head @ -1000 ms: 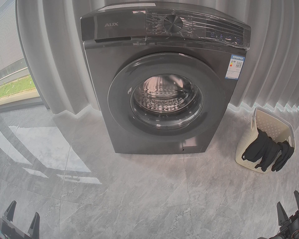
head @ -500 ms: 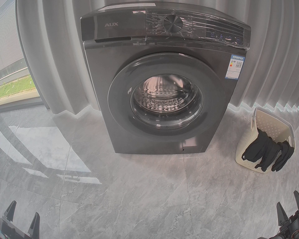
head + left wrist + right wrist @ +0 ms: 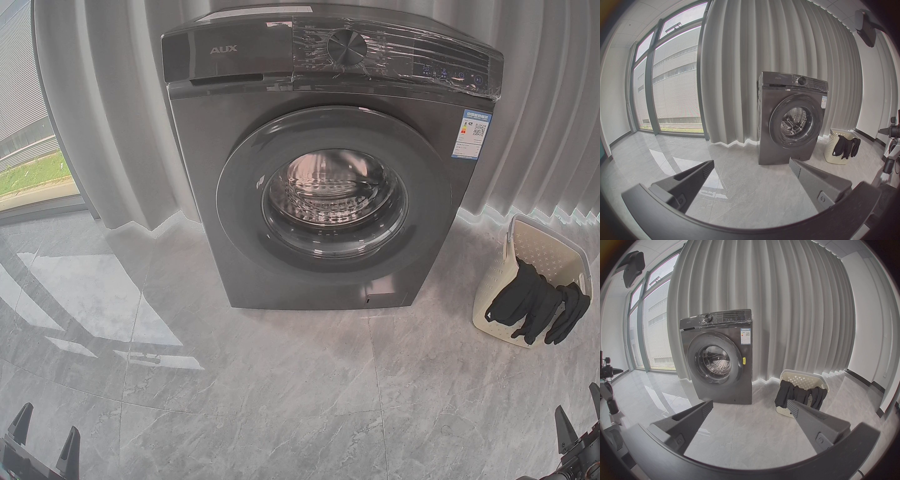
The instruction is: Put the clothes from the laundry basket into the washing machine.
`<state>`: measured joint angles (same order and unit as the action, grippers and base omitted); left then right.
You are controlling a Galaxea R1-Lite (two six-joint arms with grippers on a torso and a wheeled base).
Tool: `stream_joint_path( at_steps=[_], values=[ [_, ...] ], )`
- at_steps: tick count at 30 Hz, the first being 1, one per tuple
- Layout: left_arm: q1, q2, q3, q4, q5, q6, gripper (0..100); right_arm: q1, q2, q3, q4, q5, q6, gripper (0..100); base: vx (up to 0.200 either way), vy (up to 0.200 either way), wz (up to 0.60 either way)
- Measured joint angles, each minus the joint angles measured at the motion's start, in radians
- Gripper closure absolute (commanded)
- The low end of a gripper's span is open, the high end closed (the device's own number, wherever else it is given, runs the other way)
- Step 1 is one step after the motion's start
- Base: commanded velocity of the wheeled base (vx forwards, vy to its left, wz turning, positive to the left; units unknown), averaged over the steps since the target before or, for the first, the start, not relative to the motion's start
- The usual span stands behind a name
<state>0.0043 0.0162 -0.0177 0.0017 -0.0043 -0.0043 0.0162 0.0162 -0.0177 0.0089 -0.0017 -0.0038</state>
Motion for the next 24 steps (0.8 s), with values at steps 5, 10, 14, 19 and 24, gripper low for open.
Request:
stream_joint_path(
  at_steps=[5,10,14,19,24],
  values=[
    [0.0,0.0,0.0,0.0,0.0,0.0,0,0.0,0.0,0.0,-0.001,0.0,0.0,0,0.0,0.0,0.0],
    [0.0,0.0,0.0,0.0,0.0,0.0,0,0.0,0.0,0.0,0.0,0.0,0.0,0,0.0,0.0,0.0],
    [0.0,0.0,0.0,0.0,0.0,0.0,0,0.0,0.0,0.0,-0.001,0.0,0.0,0,0.0,0.0,0.0],
    [0.0,0.0,0.0,0.0,0.001,0.001,0,-0.001,0.0,0.0,-0.001,0.0,0.0,0,0.12,0.0,0.0],
    [0.0,0.0,0.0,0.0,0.0,0.0,0,-0.001,0.0,0.0,-0.001,0.0,0.0,0,0.0,0.0,0.0]
  ],
)
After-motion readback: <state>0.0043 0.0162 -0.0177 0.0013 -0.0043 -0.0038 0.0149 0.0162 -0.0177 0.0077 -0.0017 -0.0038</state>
